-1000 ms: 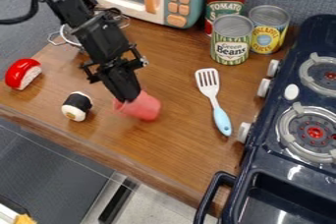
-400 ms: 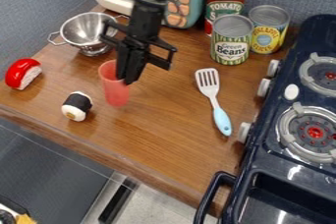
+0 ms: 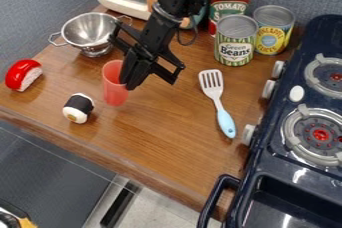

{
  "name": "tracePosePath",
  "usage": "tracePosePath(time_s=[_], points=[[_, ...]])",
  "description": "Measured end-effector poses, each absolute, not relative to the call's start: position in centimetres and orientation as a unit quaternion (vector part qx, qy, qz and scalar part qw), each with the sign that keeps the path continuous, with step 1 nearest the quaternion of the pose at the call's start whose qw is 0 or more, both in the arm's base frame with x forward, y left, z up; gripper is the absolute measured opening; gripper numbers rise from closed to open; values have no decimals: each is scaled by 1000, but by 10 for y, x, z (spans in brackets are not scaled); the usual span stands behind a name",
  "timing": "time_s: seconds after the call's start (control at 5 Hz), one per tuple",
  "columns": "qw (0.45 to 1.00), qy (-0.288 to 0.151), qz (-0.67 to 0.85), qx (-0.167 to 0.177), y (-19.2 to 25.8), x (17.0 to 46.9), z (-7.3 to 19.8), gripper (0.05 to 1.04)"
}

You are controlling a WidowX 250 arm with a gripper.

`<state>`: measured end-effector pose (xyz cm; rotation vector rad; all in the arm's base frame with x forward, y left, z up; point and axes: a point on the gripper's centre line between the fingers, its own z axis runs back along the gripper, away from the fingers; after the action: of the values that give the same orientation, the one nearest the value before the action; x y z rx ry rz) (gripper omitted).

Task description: Put the red cup upright

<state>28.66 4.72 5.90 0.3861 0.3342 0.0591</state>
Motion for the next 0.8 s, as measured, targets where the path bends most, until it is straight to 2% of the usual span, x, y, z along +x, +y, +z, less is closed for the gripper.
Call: tracePosePath(time_s=[0.4,0.6,0.8], points=[[994,100,-30,12,53,285,54,58],[995,94,-28,-1,55,286,54,95],[994,105,-19,1,56,284,58,267]])
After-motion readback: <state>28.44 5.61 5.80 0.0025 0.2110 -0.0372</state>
